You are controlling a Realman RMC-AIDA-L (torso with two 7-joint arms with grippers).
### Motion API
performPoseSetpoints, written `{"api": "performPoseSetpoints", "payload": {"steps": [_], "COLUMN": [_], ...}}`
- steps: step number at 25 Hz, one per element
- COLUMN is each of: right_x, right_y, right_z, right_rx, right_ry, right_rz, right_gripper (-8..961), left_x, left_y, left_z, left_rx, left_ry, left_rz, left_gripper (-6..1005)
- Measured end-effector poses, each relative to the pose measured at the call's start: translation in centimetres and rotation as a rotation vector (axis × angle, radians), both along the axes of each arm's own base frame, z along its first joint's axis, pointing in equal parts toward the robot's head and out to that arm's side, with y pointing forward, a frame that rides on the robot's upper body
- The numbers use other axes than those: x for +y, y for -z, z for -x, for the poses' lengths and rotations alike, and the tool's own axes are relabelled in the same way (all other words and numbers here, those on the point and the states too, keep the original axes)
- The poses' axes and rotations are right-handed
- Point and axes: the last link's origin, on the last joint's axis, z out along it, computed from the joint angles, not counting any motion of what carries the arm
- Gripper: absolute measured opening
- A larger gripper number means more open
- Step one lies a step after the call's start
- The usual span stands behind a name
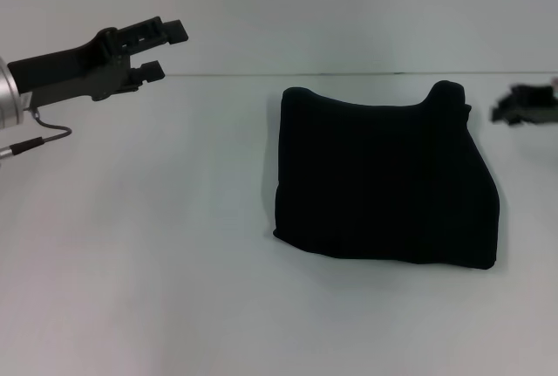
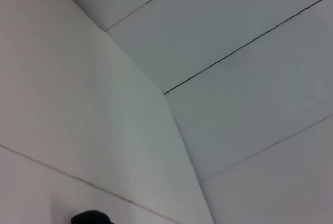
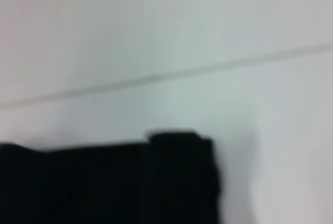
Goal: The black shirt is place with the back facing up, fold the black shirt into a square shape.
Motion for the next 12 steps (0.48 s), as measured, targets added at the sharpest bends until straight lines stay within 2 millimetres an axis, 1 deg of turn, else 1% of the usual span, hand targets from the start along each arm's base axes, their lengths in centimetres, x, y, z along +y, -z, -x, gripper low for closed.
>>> {"api": "performPoseSetpoints", "payload": {"steps": [1,3,5,7,9,12], "right_x": [0.3,0.7,0.9,1.0,0.9,0.9], "right_y": [0.2,1.2,2.5,4.1,5.4,6.2], "right_z": [0.7,1.9,2.5,2.5,2.2,1.1], "right_rx": [0.024,0.069,0.096,0.103,0.091,0.050], "right_ry": [-0.032,-0.085,-0.115,-0.124,-0.111,-0.081], "right_rz": [-0.002,0.005,0.011,0.013,0.018,0.008], "right_gripper": [233,252,251,249,248,246], "left_x": [0.0,0.1,0.1,0.1,0.0,0.0], "left_y": [0.0,0.0,0.0,0.0,-0.1,-0.3], "left_z": [-0.1,-0.1,-0.1,-0.1,0.1,0.2], "left_rx": [-0.001,-0.003,-0.004,-0.006,-0.010,-0.014], "left_ry": [0.001,0.002,0.002,0.000,-0.005,-0.009], "left_rz": [-0.001,-0.001,-0.001,-0.003,-0.009,-0.015], "left_gripper": [949,949,949,949,949,948]}}
